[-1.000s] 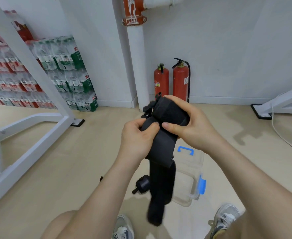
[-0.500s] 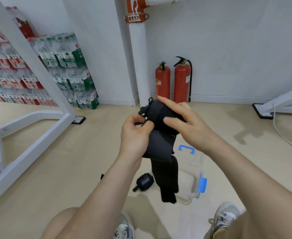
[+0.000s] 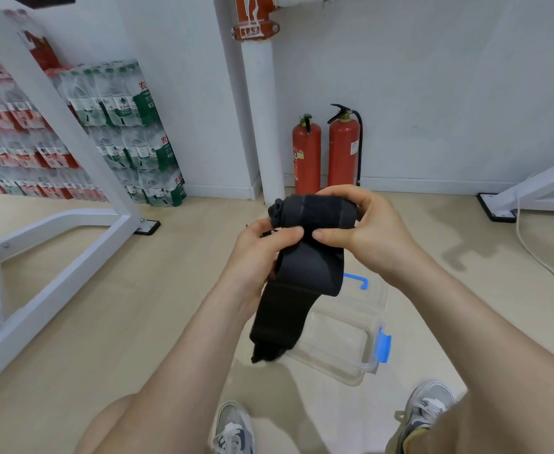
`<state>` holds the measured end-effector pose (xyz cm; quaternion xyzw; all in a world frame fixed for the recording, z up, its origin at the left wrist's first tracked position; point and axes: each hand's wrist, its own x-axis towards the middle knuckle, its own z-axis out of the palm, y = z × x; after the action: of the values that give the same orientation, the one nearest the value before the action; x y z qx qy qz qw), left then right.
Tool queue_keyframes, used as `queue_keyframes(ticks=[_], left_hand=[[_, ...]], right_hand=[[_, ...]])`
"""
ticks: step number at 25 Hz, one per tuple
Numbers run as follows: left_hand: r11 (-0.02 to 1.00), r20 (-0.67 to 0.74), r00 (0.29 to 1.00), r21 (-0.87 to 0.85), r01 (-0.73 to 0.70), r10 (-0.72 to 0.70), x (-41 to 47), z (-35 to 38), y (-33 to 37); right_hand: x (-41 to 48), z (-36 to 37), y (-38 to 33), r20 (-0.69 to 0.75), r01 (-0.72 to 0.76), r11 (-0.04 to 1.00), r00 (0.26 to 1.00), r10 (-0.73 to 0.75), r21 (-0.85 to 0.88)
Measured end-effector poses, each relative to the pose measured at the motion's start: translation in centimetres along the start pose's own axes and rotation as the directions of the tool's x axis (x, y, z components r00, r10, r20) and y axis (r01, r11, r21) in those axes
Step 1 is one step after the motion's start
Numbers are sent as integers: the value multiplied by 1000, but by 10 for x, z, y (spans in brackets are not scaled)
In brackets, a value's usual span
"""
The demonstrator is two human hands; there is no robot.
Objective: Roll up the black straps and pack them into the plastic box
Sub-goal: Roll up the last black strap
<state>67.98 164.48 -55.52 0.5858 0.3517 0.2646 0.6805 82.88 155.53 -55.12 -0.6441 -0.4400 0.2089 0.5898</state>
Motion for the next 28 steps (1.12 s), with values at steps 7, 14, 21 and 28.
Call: queue_keyframes(ticks=[7, 14, 21, 28], left_hand=[[999, 86, 996, -45, -7, 11, -7, 5, 3], [982, 183, 973, 102, -157, 137, -6, 2, 4], [949, 228, 960, 232, -214, 161, -7, -8, 8], [632, 342, 901, 643, -432, 267, 0, -15, -6]], right_hand=[[-3, -3, -6, 234, 93, 991, 970, -67, -99], [0, -27, -6, 565, -198, 980, 810, 156, 13], [0, -25, -5, 534, -134, 979, 822, 198, -156], [9, -50, 3, 502, -189, 974, 858, 104, 121]])
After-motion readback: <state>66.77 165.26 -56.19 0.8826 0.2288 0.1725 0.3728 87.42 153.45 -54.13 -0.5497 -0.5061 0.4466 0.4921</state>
